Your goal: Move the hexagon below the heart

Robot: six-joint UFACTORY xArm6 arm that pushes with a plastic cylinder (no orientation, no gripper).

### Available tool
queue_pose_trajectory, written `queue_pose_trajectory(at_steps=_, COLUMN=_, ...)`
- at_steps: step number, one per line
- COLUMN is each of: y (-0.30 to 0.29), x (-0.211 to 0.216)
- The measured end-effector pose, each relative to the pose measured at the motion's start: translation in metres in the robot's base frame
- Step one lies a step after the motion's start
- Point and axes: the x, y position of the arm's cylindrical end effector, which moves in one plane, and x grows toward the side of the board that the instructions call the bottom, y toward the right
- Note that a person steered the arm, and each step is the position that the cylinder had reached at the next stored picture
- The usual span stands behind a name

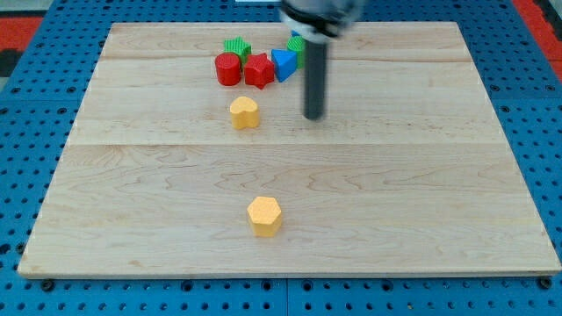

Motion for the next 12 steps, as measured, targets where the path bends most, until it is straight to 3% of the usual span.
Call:
queue_pose_trajectory(at_steps=1, y=0.010, x=0.116)
queue_pose_trajectory(at_steps=2, y=-0.073, x=0.141)
queue_pose_trajectory(at_steps=4, y=-0.125, x=0.143)
queue_pose_trajectory(at_steps=7, y=-0.189, x=0.110)
queue_pose_trajectory(at_steps=8, y=-0.236, x=0.108)
queue_pose_trajectory(at_steps=10, y=-0.142, x=0.055)
queue_pose_trajectory(at_steps=11, y=-0.145, x=0.116)
queue_pose_trajectory(at_steps=12, y=-0.117, x=0.096)
